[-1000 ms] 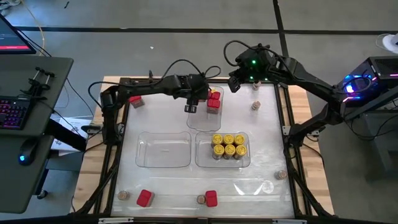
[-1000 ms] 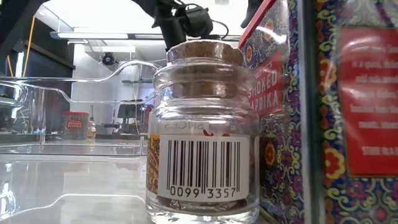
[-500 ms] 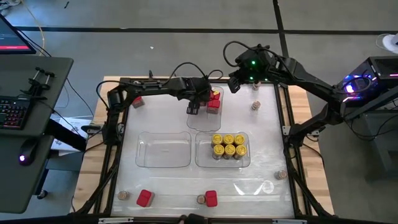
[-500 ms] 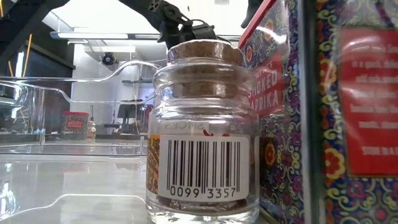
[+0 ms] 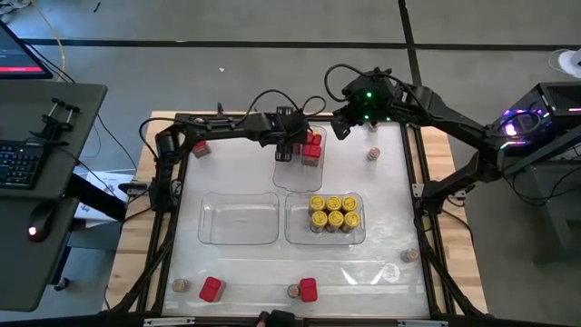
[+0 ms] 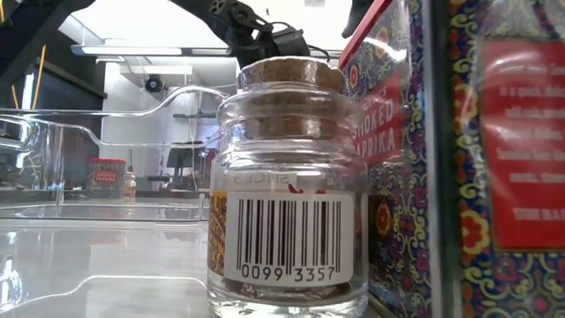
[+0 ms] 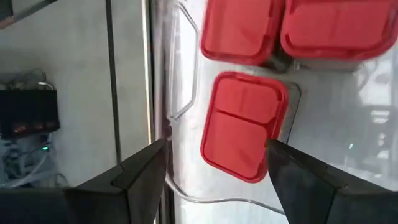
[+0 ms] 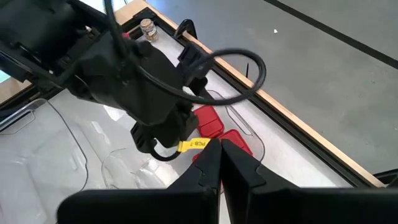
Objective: Sort spices by type
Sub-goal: Put the red seasoning can into the top transparent bin
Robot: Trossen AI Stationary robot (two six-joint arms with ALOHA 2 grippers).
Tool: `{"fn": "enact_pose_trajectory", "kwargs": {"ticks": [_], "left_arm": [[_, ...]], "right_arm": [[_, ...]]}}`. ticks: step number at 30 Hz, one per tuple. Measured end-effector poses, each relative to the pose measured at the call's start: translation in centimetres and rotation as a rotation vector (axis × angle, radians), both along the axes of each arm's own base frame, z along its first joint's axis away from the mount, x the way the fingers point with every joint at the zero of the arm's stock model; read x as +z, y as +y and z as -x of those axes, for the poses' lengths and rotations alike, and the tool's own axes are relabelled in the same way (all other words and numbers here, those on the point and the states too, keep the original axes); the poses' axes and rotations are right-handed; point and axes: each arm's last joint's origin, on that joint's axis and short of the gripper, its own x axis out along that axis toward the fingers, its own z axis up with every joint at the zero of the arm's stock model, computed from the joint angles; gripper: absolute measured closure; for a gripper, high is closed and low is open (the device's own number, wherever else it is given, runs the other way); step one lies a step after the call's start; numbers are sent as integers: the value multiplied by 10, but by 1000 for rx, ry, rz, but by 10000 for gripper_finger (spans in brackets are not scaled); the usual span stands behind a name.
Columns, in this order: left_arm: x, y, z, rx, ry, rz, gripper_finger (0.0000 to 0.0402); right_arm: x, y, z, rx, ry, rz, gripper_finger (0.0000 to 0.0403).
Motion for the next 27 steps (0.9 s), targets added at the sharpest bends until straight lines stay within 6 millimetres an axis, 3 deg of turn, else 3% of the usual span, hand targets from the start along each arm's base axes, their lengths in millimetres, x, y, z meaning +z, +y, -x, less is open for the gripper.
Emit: {"fn": "enact_pose_trajectory", "kwargs": {"ticks": [6,11,14,18,22,27], "left_arm": [[13,-4,5,19,-70,71,146],[47,-9,21,9,-192,181,145],[75,-7,43,68,-290,294,146],[104,4,89,195,-413,378,148],[92,17,143,426,-490,402,149],[57,4,209,726,-439,473,149]], "right_arm": [[0,0,0,3,2,4,402],[0,0,0,5,3,6,402],[0,0,0,4,4,7,402],[0,0,0,13,11,20,402],[0,-1,0,12,10,20,402],[0,-1,0,12,9,20,402]]}}
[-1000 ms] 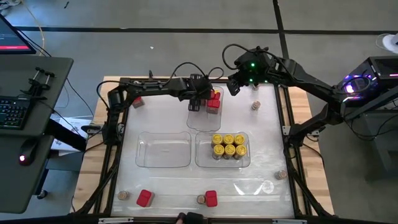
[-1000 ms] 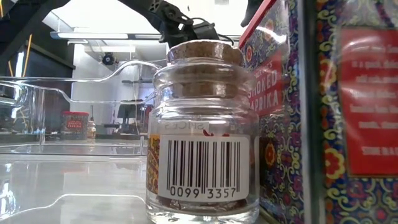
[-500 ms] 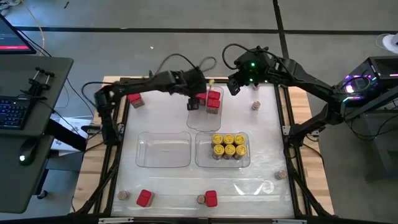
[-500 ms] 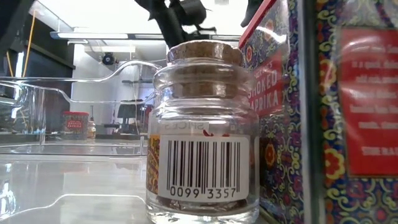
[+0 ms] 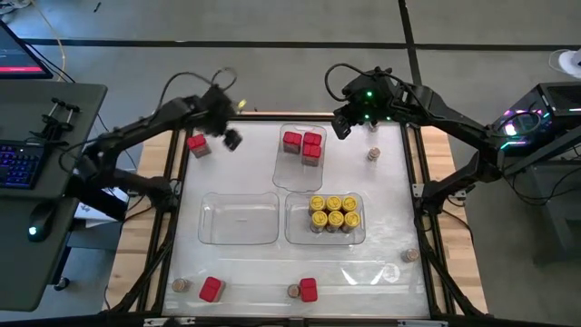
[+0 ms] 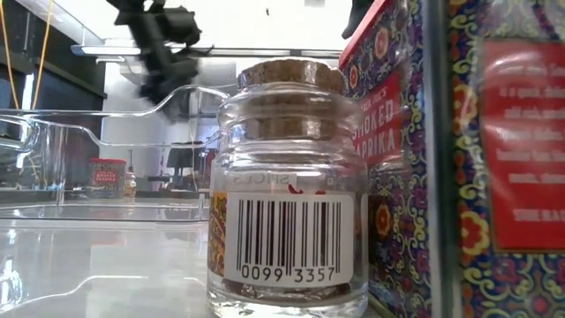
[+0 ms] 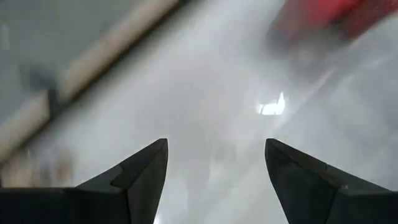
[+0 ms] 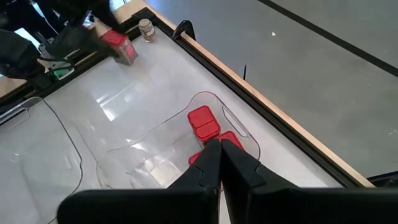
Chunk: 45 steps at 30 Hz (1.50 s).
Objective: Sort spices by type
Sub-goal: Put the red seasoning can into the top transparent bin
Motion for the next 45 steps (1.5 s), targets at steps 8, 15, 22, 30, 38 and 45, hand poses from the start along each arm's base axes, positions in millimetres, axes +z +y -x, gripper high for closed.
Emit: {"fn": "enact_pose_trajectory", "kwargs": {"ticks": [8,15,22,30,38,45], "left_arm": [[-20,-4,48,229,260,199,149],[-37,18,53,277,415,298,149],[-55,34,50,254,567,303,149],[-56,43,46,117,637,167,149],[-62,44,43,34,605,246,149],[-82,55,43,105,709,271,149]], "right_arm": [[1,-1,-2,24,2,29,402],[-6,-4,-11,37,26,29,402],[-22,-9,-27,100,68,-17,402],[-36,-13,-40,129,105,-48,402],[-37,-13,-41,132,107,-46,402],[-37,-13,-41,131,106,-47,402]]}}
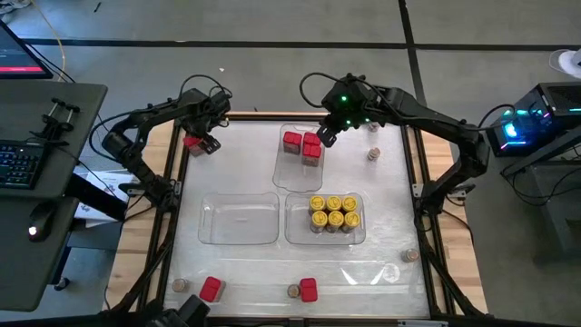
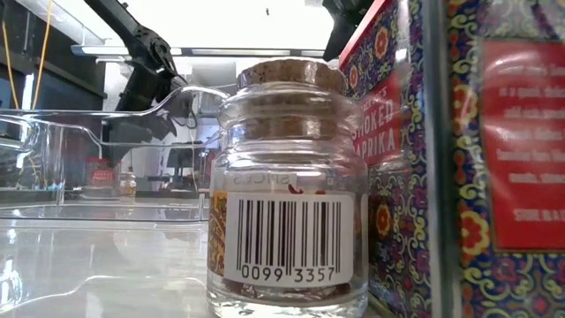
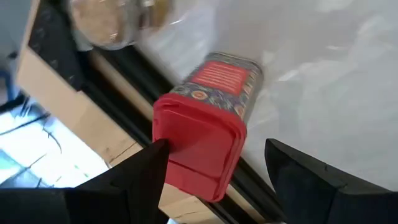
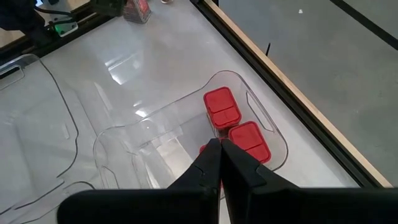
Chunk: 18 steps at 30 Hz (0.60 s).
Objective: Sort spices by type
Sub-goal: Put the red seasoning can into the top transparent bin
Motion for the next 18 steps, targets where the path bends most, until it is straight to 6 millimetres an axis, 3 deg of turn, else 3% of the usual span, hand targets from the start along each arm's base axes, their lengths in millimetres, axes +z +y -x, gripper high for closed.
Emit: {"fn": "enact_pose_trajectory", "kwargs": {"ticks": [8,18], "left_arm": [[-2,-3,-4,21,-50,55,149],[-3,-28,-34,-2,-105,68,149]], "right_arm": [[0,0,0,-1,0,-1,402],[1,-1,-1,17,-14,23,402]]}}
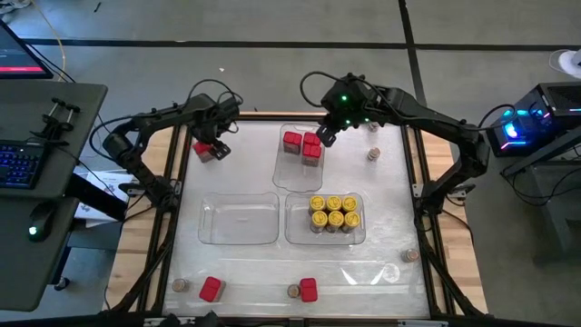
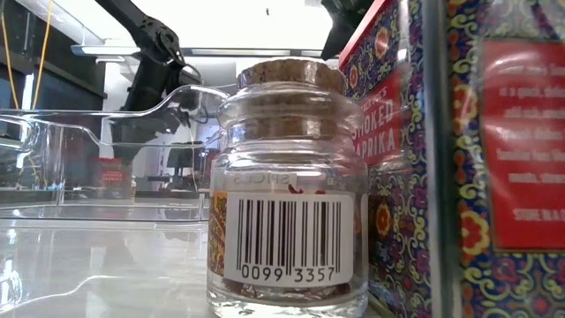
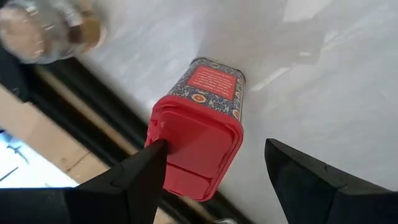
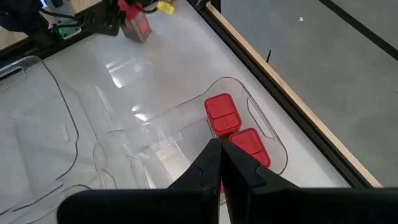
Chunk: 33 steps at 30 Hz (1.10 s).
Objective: Sort spices by type
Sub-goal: Put the red seasoning can into the top transparent bin
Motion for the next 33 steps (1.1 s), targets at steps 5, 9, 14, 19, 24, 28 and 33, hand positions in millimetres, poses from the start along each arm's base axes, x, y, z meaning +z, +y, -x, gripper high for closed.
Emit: {"fn": "enact_pose_trajectory", "kwargs": {"ticks": [5,9,14,19,24,28,33], "left_arm": [[-1,-17,-21,-33,-35,-33,149],[1,-31,-37,-61,-65,-59,149],[18,-42,-64,-90,-199,-58,149],[53,-42,-82,-162,-307,-88,149],[77,-39,-85,-297,-319,-122,149],[80,-36,-87,-396,-335,-154,149],[80,-36,-87,-378,-332,-161,149]], "right_arm": [[1,0,-1,0,-19,8,402],[2,-1,-2,0,-26,11,402],[2,-1,-2,0,-28,12,402],[2,-1,-2,-1,-29,10,402],[2,-1,-2,-2,-29,10,402],[2,-1,-2,-2,-27,8,402],[2,-1,-1,-2,-24,8,402]]}}
